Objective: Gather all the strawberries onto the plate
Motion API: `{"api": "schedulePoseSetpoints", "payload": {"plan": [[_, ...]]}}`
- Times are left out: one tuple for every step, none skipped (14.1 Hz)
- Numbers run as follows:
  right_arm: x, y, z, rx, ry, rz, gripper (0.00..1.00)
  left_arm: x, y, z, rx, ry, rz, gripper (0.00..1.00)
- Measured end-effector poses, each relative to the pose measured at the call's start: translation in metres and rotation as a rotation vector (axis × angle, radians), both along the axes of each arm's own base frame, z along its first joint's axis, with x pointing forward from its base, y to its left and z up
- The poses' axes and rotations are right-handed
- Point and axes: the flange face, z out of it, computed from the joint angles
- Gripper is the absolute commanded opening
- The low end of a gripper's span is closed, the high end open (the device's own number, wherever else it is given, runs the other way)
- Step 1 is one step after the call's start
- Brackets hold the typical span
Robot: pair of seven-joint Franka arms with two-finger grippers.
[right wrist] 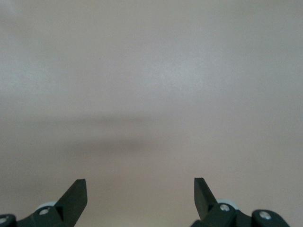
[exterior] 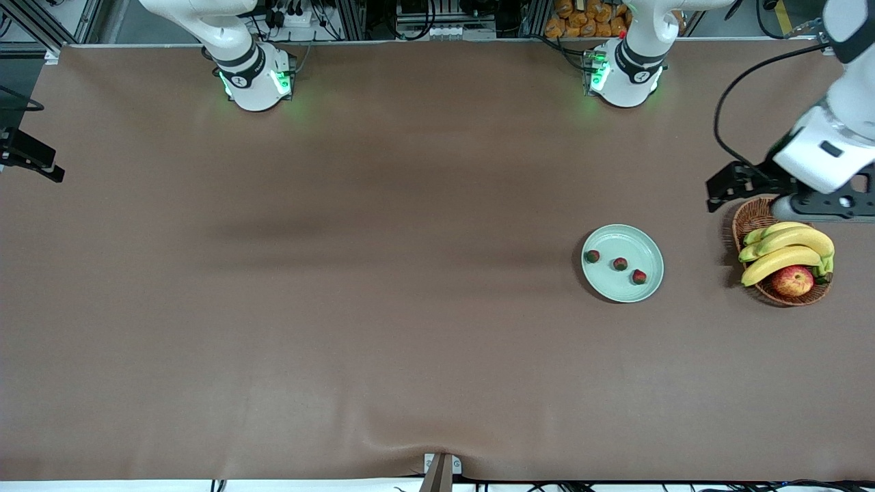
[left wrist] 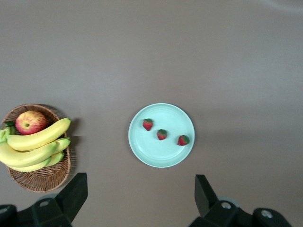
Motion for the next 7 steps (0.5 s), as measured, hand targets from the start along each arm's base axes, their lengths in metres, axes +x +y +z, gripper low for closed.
{"api": "schedulePoseSetpoints", "payload": {"plan": [[0.000,0.000,0.000,0.000,0.000,0.000,1.00,0.001,0.006,0.001,0.000,-0.003,0.006,1.00],[0.000,0.000,0.000,0.000,0.000,0.000,1.00,0.001,0.010,0.002,0.001,-0.005,0.011,1.00],[0.000,0.000,0.000,0.000,0.000,0.000,1.00,0.001,0.015,0.003,0.001,-0.006,0.019,1.00],[0.000,0.000,0.000,0.000,0.000,0.000,1.00,0.002,0.020,0.003,0.001,-0.006,0.026,1.00],[0.000,0.000,0.000,0.000,0.000,0.000,1.00,0.002,0.023,0.003,0.001,-0.006,0.031,1.00],[0.000,0.000,0.000,0.000,0.000,0.000,1.00,0.002,0.024,0.003,0.001,-0.006,0.032,1.00],[0.000,0.000,0.000,0.000,0.000,0.000,1.00,0.002,0.023,0.003,0.001,-0.006,0.031,1.00]]}}
